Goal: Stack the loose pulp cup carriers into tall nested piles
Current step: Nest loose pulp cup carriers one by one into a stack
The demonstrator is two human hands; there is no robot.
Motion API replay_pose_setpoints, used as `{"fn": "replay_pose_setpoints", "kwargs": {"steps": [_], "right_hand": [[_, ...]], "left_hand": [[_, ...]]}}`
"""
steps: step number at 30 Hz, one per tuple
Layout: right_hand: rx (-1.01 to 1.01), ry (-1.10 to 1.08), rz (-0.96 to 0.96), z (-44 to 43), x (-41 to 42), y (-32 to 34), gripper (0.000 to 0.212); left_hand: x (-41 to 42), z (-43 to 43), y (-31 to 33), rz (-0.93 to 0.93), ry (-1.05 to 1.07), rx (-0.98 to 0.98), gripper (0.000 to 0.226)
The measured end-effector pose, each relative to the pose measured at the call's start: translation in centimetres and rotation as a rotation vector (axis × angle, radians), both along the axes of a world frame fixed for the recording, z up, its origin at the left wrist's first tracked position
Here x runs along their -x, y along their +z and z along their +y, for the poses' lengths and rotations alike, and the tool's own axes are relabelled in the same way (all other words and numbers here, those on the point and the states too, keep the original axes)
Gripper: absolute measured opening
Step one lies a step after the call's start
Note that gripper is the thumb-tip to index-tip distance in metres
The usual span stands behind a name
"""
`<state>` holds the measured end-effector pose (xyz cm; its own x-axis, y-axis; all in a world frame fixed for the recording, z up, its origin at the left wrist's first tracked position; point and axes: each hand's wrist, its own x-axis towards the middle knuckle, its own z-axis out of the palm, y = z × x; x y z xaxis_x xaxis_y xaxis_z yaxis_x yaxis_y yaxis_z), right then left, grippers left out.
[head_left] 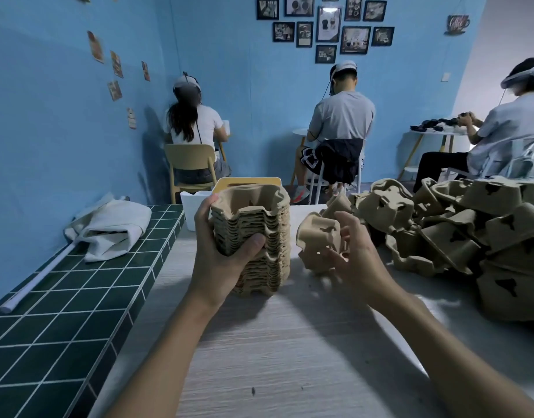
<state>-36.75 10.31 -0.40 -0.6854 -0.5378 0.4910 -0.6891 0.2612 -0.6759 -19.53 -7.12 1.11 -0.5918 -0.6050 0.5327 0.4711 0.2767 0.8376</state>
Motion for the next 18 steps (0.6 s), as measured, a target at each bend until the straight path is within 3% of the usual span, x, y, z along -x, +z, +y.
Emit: {"fn": "replay_pose_setpoints", "kwargs": {"steps": [6,9,14,18], "right_hand": [[-0.223,0.093,0.059,2.2,0.7,0.5,0.093],[-0.255,0.095,0.011,2.3,0.6,0.4,0.084],[-0.063,0.003,-0.084,1.4,0.0,0.1,0.066],[0.339,0.016,-0.151,1.5,-0.9,2.6,0.058]], "left_hand": [[0.2,0.8,0.2,0.038,-0.022,0.010,0.084],[0.2,0.7,0.1,0.039,-0.009,0.019,0.082],[0.2,0.7,0.0,0.019,0.006,0.031,0.084],[0.3,1.0,0.1,0.000,-0.001,0.050,0.084]]}}
